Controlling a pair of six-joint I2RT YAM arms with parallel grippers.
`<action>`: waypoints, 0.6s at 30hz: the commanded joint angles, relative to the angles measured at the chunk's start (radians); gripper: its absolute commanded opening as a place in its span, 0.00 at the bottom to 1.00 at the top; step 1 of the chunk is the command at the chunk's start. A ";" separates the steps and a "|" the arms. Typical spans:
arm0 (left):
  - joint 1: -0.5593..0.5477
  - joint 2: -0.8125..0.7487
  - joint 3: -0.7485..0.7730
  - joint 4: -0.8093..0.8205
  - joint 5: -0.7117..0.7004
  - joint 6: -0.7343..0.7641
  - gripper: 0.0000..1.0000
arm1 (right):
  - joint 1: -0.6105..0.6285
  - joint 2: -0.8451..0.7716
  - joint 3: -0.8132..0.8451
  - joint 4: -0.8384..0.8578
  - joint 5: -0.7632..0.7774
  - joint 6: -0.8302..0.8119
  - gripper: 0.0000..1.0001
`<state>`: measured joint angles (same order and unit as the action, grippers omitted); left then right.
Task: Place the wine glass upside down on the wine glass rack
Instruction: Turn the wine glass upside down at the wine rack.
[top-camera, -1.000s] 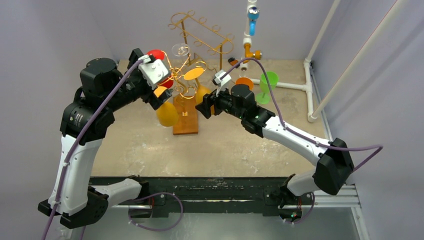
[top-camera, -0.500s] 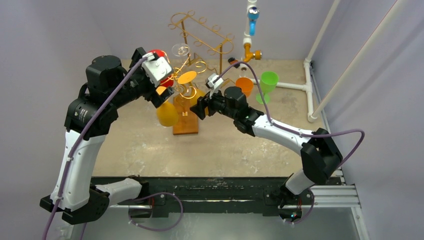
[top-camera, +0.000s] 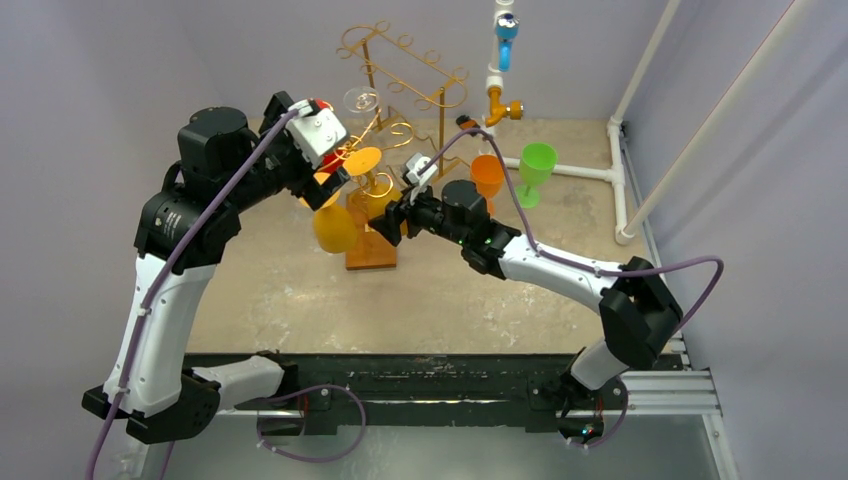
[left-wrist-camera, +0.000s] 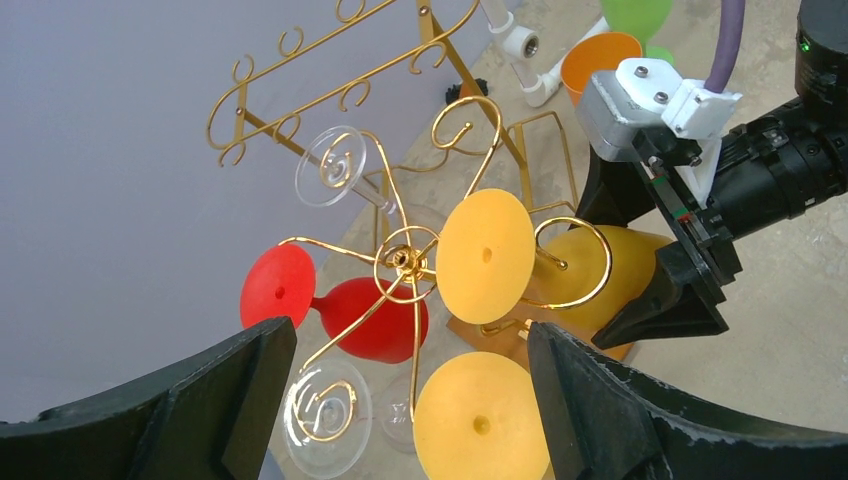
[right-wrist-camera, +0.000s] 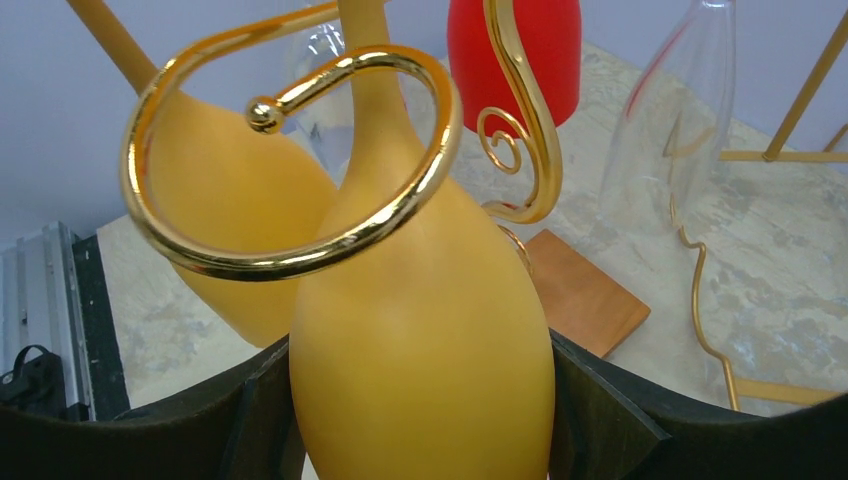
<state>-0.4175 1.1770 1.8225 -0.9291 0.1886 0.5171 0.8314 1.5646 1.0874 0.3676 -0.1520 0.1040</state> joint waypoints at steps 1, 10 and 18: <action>-0.001 -0.003 0.009 0.008 -0.072 -0.020 0.93 | 0.010 -0.009 -0.025 0.099 -0.008 -0.003 0.37; -0.001 -0.003 0.005 0.008 -0.080 -0.014 0.92 | 0.033 -0.032 -0.088 0.159 -0.006 0.013 0.36; -0.001 0.004 0.004 0.009 -0.081 -0.015 0.92 | 0.035 -0.066 -0.151 0.231 -0.008 0.016 0.36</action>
<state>-0.4175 1.1782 1.8214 -0.9279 0.1741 0.5194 0.8593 1.5486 0.9585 0.5175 -0.1524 0.1158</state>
